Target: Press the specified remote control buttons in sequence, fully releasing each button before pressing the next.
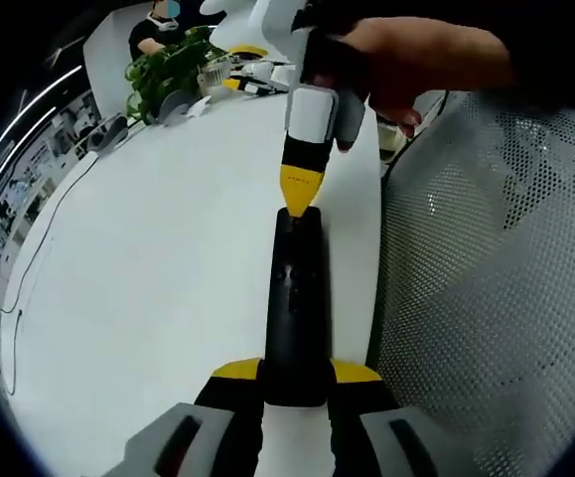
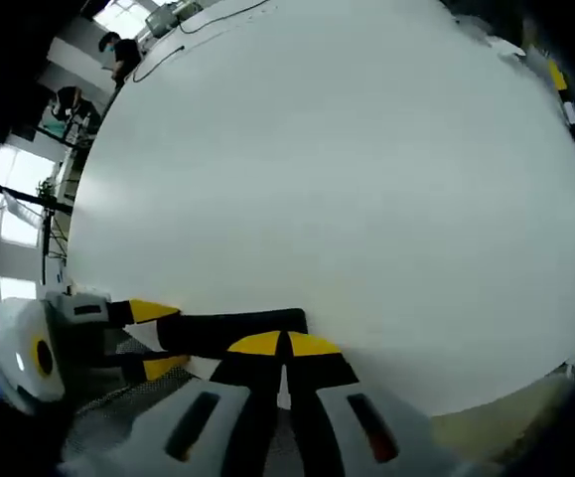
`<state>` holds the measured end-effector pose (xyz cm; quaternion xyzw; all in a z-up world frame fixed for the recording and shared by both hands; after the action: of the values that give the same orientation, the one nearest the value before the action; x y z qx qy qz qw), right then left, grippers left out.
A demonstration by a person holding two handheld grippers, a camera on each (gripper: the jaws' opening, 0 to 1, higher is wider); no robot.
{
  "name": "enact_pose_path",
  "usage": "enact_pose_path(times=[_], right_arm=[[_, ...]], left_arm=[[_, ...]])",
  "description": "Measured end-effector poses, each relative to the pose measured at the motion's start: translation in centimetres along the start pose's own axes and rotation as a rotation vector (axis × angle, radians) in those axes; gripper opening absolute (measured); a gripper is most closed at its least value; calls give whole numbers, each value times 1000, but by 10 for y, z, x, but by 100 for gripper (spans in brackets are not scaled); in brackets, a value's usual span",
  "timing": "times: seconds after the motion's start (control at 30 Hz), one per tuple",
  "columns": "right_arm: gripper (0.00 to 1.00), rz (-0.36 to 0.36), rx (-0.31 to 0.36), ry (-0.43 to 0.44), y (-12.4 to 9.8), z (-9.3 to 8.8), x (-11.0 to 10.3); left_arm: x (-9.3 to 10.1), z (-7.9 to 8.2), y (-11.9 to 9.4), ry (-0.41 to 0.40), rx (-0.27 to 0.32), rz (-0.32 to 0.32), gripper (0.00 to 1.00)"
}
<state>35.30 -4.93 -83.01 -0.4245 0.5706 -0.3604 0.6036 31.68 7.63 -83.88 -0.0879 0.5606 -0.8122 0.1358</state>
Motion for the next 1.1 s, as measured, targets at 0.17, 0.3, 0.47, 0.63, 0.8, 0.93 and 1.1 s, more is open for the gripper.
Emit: enact_pose_path(times=[0.17, 0.3, 0.47, 0.63, 0.8, 0.93, 1.1], right_arm=[[0, 46, -9, 56, -1, 2, 1], [0, 72, -10, 72, 0, 3, -1], [0, 126, -35, 87, 3, 0, -6], [0, 136, -78, 102, 5, -4, -6], [0, 154, -67, 128, 4, -4, -3], [0, 147, -69, 125, 4, -7, -5], [0, 81, -70, 38, 4, -8, -8]], left_arm=[[0, 0, 0, -1, 3, 0, 24], [0, 0, 0, 24, -1, -5, 24], [-1, 0, 1, 49, 8, -25, 24], [-2, 1, 2, 74, -8, -38, 24], [-2, 2, 2, 83, -28, -48, 24], [-2, 2, 2, 80, -26, -44, 24], [-2, 2, 2, 69, -21, -46, 24]])
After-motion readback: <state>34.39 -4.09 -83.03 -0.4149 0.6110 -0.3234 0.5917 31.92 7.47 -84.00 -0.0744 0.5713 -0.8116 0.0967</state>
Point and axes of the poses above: the point that each gripper's makers call its tool centre point, and the gripper's own axes: y roughly forward along the fingers, x roughly to its right, z roughly out of its top, the point moved 3 cm from there along -y, roughly backward along the fingers, and after that the axes turned 10 degrees about -x, right-handed, at the moved point
